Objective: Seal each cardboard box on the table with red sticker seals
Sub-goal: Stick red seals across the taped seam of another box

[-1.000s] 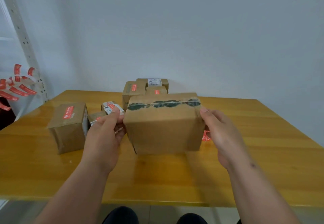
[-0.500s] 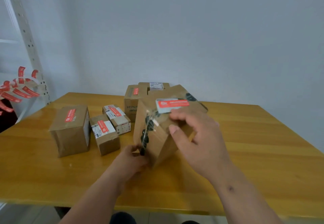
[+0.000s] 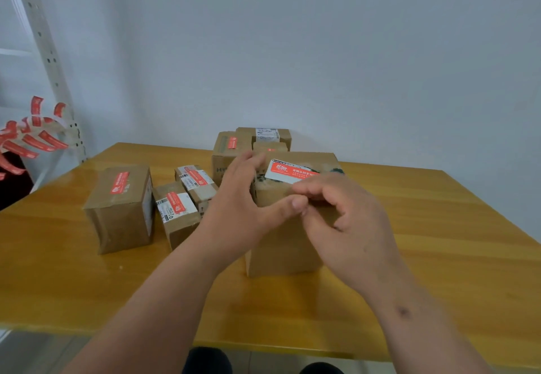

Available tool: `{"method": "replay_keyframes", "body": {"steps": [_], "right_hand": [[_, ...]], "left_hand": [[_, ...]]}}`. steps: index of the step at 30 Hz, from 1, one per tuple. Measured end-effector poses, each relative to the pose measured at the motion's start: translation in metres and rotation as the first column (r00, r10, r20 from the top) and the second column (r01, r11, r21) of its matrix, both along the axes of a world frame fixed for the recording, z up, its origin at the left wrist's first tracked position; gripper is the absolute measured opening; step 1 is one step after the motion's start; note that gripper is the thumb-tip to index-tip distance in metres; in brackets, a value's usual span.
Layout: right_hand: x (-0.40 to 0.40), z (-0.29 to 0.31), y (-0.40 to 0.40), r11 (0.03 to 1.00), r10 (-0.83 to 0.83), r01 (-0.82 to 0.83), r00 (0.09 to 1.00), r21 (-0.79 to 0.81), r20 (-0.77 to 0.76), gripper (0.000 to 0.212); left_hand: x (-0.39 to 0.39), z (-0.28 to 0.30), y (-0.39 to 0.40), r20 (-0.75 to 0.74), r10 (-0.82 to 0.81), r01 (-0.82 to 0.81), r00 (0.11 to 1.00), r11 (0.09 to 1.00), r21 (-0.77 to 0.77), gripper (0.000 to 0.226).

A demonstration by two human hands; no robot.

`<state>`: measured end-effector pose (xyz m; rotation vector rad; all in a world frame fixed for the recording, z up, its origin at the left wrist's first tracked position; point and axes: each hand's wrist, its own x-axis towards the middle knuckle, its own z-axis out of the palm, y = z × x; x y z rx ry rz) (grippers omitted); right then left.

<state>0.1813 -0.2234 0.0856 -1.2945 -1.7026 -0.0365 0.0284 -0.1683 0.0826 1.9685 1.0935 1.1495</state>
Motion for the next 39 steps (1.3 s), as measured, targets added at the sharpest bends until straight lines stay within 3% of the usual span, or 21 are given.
{"method": "replay_keyframes", "body": {"steps": [3,6,8,11,19,27,35,39], "right_hand": [[0.015,0.008,0.003,0.999,-0.047,0.049,0.990,0.014,-0.130,0.016],[0.039,0.018,0.008,0.980,-0.162,0.144,0.977,-0.136,-0.139,0.021],[0.049,0.021,0.009,0.954,-0.142,0.084,0.972,-0.287,-0.188,0.024],[0.054,0.022,0.010,0.935,-0.118,0.039,0.971,-0.352,-0.206,0.022],[0.056,0.030,0.022,0.937,-0.066,0.065,0.998,-0.343,0.010,0.014],[0.059,0.028,0.033,0.953,-0.048,0.072,0.995,-0.294,0.086,0.009],[0.058,0.028,0.035,0.980,-0.052,0.119,0.925,-0.158,0.377,0.010],[0.056,0.029,0.035,0.977,-0.046,0.123,0.920,-0.174,0.390,0.014]], "left_hand": [[0.005,-0.002,0.005,-0.001,0.061,-0.061,0.998,0.998,0.014,0.080],[0.007,-0.005,0.010,0.039,0.071,-0.070,0.997,0.997,-0.035,0.061],[0.007,-0.005,0.015,0.103,0.033,-0.022,0.994,0.994,-0.105,0.057],[0.007,-0.004,0.022,0.147,-0.010,0.032,0.989,0.988,-0.148,0.054],[0.015,-0.004,0.032,0.157,-0.051,0.078,0.986,0.982,-0.171,0.049],[0.014,-0.005,0.039,0.128,-0.058,0.080,0.990,0.981,-0.174,0.048],[0.014,-0.005,0.040,0.123,-0.058,0.079,0.991,0.982,-0.173,0.049],[0.014,-0.005,0.040,0.130,-0.069,0.090,0.989,0.982,-0.167,0.049]]}}
